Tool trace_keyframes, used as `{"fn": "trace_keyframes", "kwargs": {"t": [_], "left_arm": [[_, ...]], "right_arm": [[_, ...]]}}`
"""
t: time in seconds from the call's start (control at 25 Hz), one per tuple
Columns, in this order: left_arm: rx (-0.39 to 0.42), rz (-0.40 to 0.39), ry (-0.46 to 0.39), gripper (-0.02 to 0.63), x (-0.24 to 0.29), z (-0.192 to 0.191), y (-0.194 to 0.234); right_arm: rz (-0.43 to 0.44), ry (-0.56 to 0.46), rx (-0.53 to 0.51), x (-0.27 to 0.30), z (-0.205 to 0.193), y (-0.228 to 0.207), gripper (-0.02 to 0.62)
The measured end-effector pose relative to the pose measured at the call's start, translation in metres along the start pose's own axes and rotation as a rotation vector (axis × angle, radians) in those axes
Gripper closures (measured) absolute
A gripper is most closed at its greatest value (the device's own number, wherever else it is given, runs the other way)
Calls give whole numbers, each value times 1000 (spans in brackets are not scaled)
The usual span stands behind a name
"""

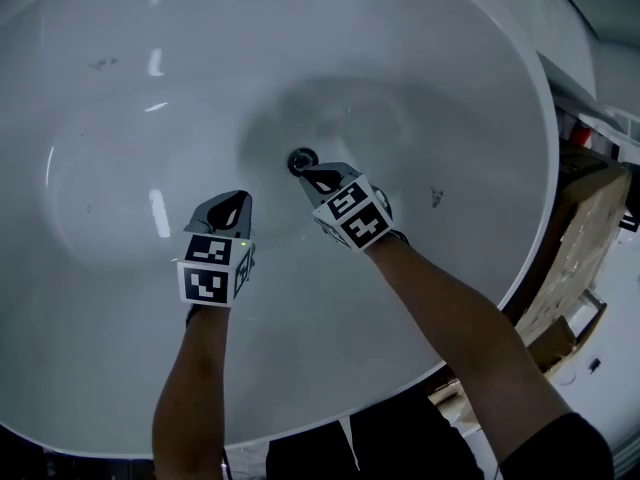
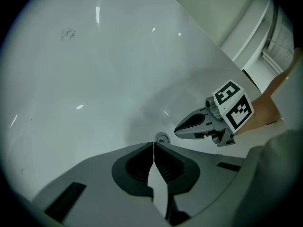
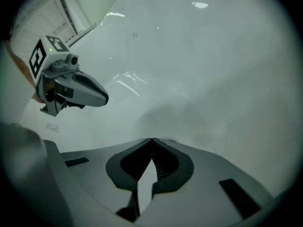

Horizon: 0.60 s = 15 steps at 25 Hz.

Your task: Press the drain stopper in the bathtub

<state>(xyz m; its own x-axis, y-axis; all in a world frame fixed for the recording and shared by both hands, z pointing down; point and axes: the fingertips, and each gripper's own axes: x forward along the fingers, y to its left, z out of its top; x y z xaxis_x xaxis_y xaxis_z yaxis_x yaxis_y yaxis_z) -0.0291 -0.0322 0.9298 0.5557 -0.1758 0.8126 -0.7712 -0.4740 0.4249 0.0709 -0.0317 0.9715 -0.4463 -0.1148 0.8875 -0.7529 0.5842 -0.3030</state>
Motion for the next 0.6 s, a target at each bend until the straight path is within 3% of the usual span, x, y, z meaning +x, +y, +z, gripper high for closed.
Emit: {"fn": "trace_keyframes", "kwargs": {"t": [0.16,0.36,0.6], "left_arm": [[-7,-13,13,586,8,-17,-1],[-5,-9,35,586,19,-35,8],[-7,9,60,586,27,-51,23]], "right_arm": [[-10,69,-99,23,-16,0,580],[-87,147,-243,42,-31,-19,580],[-91,220,-293,61,-41,-26,580]]}}
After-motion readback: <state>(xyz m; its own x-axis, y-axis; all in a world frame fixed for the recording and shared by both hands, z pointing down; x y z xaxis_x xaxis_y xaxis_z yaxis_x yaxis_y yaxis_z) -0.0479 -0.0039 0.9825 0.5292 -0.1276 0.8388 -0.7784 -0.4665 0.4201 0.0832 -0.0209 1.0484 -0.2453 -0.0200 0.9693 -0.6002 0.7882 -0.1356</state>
